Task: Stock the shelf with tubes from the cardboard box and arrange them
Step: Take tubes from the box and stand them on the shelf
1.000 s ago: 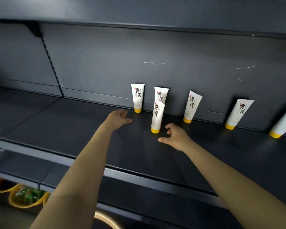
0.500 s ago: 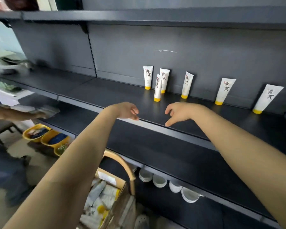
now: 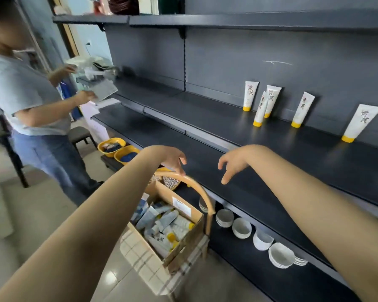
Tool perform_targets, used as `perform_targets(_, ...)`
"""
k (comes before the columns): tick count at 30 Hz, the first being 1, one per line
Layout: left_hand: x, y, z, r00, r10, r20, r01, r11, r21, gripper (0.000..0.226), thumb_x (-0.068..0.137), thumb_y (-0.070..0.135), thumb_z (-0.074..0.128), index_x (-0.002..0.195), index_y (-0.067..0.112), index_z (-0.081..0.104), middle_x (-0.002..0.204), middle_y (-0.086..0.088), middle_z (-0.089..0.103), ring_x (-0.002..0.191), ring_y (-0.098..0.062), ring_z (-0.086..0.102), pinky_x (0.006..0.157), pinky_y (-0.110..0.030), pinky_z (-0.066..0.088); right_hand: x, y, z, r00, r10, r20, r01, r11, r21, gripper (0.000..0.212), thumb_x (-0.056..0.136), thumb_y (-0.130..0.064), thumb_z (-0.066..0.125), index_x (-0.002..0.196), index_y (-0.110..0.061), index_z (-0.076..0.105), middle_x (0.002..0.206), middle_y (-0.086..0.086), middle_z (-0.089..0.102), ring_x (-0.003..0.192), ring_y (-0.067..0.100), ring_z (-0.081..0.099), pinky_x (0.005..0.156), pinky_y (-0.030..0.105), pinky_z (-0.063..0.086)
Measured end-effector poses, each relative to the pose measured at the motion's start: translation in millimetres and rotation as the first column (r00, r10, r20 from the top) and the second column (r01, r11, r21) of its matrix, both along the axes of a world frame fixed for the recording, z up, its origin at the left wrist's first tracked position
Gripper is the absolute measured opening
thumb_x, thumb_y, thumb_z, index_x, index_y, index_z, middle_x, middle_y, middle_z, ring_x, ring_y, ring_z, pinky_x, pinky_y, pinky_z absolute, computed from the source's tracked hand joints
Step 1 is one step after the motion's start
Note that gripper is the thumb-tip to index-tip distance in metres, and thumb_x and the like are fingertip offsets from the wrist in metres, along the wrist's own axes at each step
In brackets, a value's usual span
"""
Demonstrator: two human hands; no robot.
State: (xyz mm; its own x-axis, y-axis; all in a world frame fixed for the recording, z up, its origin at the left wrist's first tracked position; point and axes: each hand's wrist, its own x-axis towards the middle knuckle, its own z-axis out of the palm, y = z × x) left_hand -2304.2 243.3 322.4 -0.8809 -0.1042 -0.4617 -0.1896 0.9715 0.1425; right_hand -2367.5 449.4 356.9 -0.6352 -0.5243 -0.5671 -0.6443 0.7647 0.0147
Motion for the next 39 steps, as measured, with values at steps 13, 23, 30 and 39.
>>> perform_targets(13, 7.0, -136.9, -132.8, 0.976, 0.014, 0.216, -0.035, 0.995, 0.093, 0.06, 0.084, 0.043, 0.066, 0.136, 0.02, 0.046, 0.142, -0.001, 0.043, 0.124, -0.023, 0.046, 0.105, -0.037, 0.038, -16.7, -141.8, -113.9, 0.981, 0.025, 0.192, -0.039, 0.997, 0.071, 0.067, 0.077, -0.046, 0.071, 0.135, -0.027, 0.044, 0.134, -0.002, 0.047, 0.114, 0.02, 0.051, 0.098, 0.037, 0.044)
perform_targets(23, 7.2, -187.4, -292.3, 0.93, -0.116, 0.348, 0.012, 0.958, 0.288, 0.06, 0.083, 0.038, 0.069, 0.134, 0.015, 0.046, 0.136, -0.006, 0.051, 0.123, -0.024, 0.048, 0.101, -0.034, 0.04, -10.6, -171.9, -268.9, 0.871, -0.227, 0.436, 0.168, 0.971, 0.168, 0.059, 0.082, -0.032, 0.07, 0.135, -0.021, 0.044, 0.134, 0.001, 0.049, 0.118, 0.022, 0.051, 0.099, 0.035, 0.044)
perform_targets(30, 8.9, -190.3, -398.0, 0.886, -0.148, 0.439, -0.019, 0.935, 0.353, 0.052, 0.086, 0.033, 0.064, 0.131, 0.011, 0.049, 0.134, -0.008, 0.052, 0.12, -0.026, 0.05, 0.092, -0.029, 0.038, -31.4, -171.4, -369.0, 0.755, -0.386, 0.531, 0.346, 0.921, 0.179, 0.06, 0.083, -0.027, 0.071, 0.136, -0.019, 0.045, 0.137, 0.006, 0.05, 0.119, 0.023, 0.051, 0.099, 0.035, 0.043)
perform_targets(39, -11.3, -189.5, -466.8, 0.826, -0.12, 0.551, -0.062, 0.952, 0.3, 0.061, 0.082, 0.032, 0.068, 0.137, 0.024, 0.044, 0.139, -0.005, 0.047, 0.124, -0.026, 0.047, 0.104, -0.04, 0.04, -49.2, -190.9, -467.5, 0.728, -0.346, 0.591, 0.374, 0.924, 0.081, 0.058, 0.084, -0.035, 0.069, 0.135, -0.02, 0.046, 0.134, 0.004, 0.052, 0.119, 0.021, 0.052, 0.095, 0.032, 0.042)
